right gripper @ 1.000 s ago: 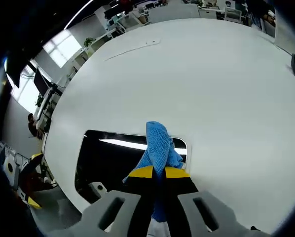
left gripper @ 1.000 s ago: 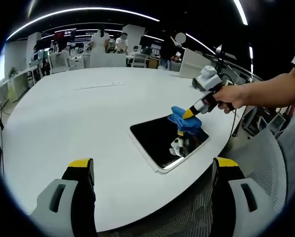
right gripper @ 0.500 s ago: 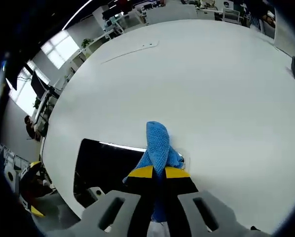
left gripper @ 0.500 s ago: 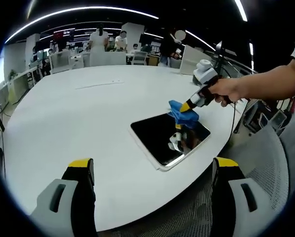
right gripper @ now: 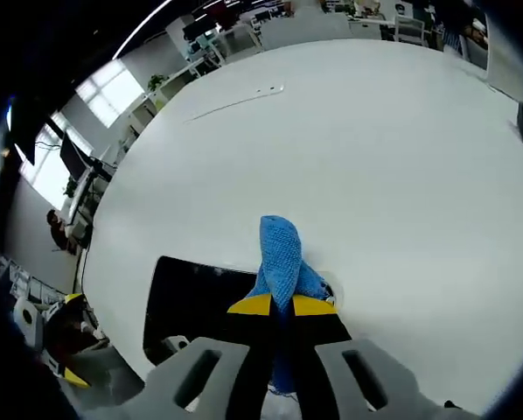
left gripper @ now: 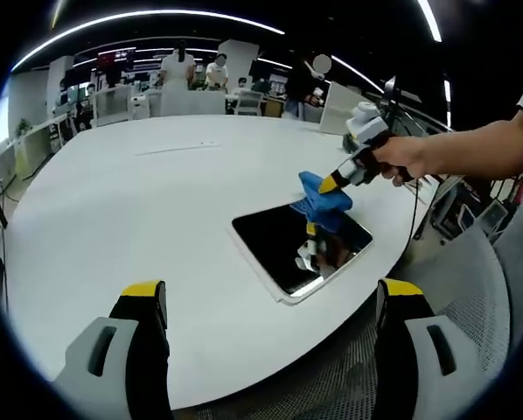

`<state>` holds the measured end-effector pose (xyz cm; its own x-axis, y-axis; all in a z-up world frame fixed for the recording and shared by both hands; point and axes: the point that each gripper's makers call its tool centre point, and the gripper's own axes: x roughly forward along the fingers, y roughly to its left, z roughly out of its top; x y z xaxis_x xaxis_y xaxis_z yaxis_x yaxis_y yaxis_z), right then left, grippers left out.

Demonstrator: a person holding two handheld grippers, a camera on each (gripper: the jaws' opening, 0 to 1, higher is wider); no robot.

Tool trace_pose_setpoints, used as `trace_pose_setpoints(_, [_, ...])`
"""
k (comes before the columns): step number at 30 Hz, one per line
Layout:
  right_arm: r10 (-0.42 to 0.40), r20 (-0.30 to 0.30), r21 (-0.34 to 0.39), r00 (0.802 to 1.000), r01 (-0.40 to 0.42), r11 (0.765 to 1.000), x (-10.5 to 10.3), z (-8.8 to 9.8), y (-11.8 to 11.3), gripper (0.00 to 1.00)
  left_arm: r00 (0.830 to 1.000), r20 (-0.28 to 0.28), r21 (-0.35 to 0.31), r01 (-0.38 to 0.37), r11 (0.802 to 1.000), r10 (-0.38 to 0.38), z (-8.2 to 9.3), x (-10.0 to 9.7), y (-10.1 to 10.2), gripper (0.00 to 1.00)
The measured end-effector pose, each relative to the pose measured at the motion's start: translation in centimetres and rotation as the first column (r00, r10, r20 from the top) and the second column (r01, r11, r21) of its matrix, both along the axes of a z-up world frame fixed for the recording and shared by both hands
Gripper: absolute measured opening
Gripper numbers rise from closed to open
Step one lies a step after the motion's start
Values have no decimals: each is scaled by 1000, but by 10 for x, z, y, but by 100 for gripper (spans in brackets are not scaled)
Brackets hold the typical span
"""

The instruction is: Wipe the mirror surface with the cleaning cloth until all visible marks leave the cleaned area.

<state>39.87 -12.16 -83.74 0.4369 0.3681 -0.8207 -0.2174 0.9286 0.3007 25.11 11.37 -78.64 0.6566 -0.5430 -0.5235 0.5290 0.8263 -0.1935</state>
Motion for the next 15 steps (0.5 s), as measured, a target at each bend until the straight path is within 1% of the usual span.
trace_pose_setpoints(4, [-6,25,21,1000,5,1000,-1,19,-4,0,1000,5,4,6,1000,-6,0,0,-1,99])
trace_pose_setpoints(7, [-6,34,28,999,5,1000,-4,27,-11,0,1000,10,4,4,1000,-4,1,0,0,99])
trace_pose_setpoints(10, [-39,20,46,999,38,998,-10,30,-24,0,1000,14,6,1,1000,-1,2,-1,0,99])
trace_pose_setpoints(15, [-57,10,41,998,56,998,-22,30,-44,1,1000,18,6,-5,1000,5,2,1,2,99])
